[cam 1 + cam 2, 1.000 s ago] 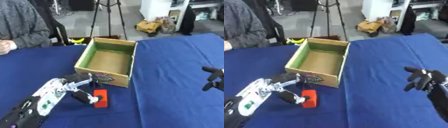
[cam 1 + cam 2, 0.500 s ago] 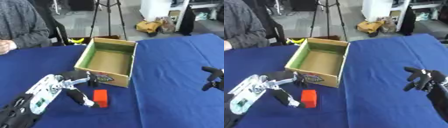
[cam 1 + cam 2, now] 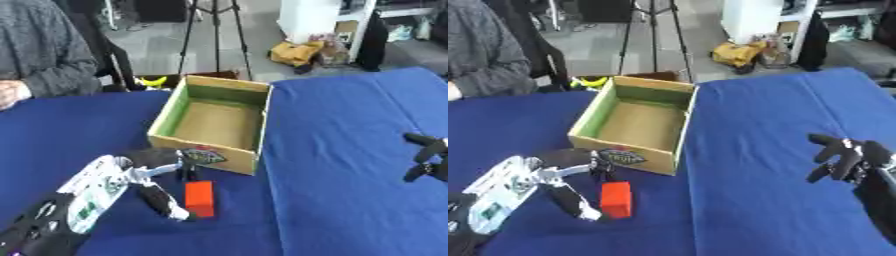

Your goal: Pick up objects on the table and place them in the box.

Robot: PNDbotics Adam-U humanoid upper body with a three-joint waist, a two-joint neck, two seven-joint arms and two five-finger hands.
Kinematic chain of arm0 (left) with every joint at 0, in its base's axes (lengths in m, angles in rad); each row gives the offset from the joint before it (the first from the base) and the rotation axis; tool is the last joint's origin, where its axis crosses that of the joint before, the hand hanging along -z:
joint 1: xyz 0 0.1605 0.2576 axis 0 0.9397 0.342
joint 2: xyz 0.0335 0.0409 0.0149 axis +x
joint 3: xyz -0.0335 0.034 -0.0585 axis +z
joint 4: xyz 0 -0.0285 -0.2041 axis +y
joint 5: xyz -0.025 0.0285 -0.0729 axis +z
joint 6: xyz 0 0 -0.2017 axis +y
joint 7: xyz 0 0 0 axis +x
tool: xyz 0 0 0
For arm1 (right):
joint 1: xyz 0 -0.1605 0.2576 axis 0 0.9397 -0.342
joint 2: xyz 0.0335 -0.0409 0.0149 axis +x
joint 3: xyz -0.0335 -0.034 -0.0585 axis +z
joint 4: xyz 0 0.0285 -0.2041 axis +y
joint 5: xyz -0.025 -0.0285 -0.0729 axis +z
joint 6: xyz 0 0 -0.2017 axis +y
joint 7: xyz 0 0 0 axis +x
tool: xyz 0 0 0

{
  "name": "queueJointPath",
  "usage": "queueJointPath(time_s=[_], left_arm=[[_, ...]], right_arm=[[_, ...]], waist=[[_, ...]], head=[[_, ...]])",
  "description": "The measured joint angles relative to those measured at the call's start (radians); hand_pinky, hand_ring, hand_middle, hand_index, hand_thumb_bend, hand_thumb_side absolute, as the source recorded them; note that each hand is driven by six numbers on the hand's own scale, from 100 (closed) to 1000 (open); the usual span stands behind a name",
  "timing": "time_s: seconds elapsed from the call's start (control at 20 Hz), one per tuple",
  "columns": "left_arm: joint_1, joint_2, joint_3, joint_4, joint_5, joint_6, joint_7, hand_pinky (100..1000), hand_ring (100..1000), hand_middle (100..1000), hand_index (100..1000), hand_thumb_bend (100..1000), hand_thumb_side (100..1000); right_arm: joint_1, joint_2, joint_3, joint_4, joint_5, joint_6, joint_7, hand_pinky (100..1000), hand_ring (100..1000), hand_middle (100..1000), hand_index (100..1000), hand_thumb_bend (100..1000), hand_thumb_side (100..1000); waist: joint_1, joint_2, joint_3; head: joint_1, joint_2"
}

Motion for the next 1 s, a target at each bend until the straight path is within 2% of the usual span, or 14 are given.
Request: queueJointPath(time_s=[0.2, 0.35, 0.4, 0.45, 0.5, 0.55, 0.75, 1.0], left_arm=[[0.001, -0.012, 0.000, 0.024, -0.025, -0.007, 0.016, 638, 591, 613, 769, 582, 522], [0.001, -0.017, 0.000, 0.035, -0.034, -0.011, 0.028, 609, 562, 578, 734, 395, 432], [0.001, -0.017, 0.000, 0.038, -0.035, -0.010, 0.035, 606, 559, 574, 730, 381, 424], [0.001, -0.020, 0.000, 0.041, -0.036, -0.008, 0.043, 582, 531, 543, 694, 230, 345], [0.001, -0.023, 0.001, 0.041, -0.036, -0.005, 0.054, 580, 528, 539, 689, 212, 338], [0.001, -0.026, 0.001, 0.044, -0.034, -0.001, 0.065, 545, 492, 497, 637, 100, 290], [0.004, -0.034, 0.004, 0.057, -0.007, 0.013, 0.117, 487, 412, 393, 525, 100, 265], [0.009, -0.026, 0.009, 0.063, 0.034, 0.013, 0.166, 486, 399, 371, 499, 100, 241]], right_arm=[[0.000, 0.000, 0.000, 0.000, 0.000, 0.000, 0.000, 529, 915, 556, 451, 100, 828], [0.000, 0.000, 0.000, 0.000, 0.000, 0.000, 0.000, 529, 916, 556, 451, 100, 828], [0.000, 0.000, 0.000, 0.000, 0.000, 0.000, 0.000, 529, 916, 556, 451, 100, 829], [0.000, 0.000, 0.000, 0.000, 0.000, 0.001, 0.000, 529, 916, 556, 451, 100, 829], [0.000, 0.000, 0.000, 0.000, 0.000, 0.001, 0.000, 529, 916, 556, 451, 100, 829], [0.000, 0.000, 0.000, 0.000, 0.000, 0.001, 0.000, 529, 916, 556, 451, 100, 828], [0.000, 0.000, 0.000, 0.000, 0.000, 0.001, 0.000, 529, 915, 556, 451, 100, 828], [0.000, 0.000, 0.000, 0.000, 0.000, 0.001, 0.000, 529, 915, 556, 451, 100, 826]], waist=[[0.001, 0.000, -0.001], [0.001, 0.000, -0.002], [0.001, 0.000, -0.003], [0.001, 0.000, -0.003], [0.001, 0.000, -0.003], [0.001, 0.000, -0.003], [0.002, 0.000, -0.003], [0.002, 0.000, -0.003]], head=[[0.000, -0.004], [0.000, -0.007], [0.000, -0.007], [0.000, -0.007], [0.000, -0.007], [0.000, -0.007], [0.000, -0.007], [0.000, -0.007]])
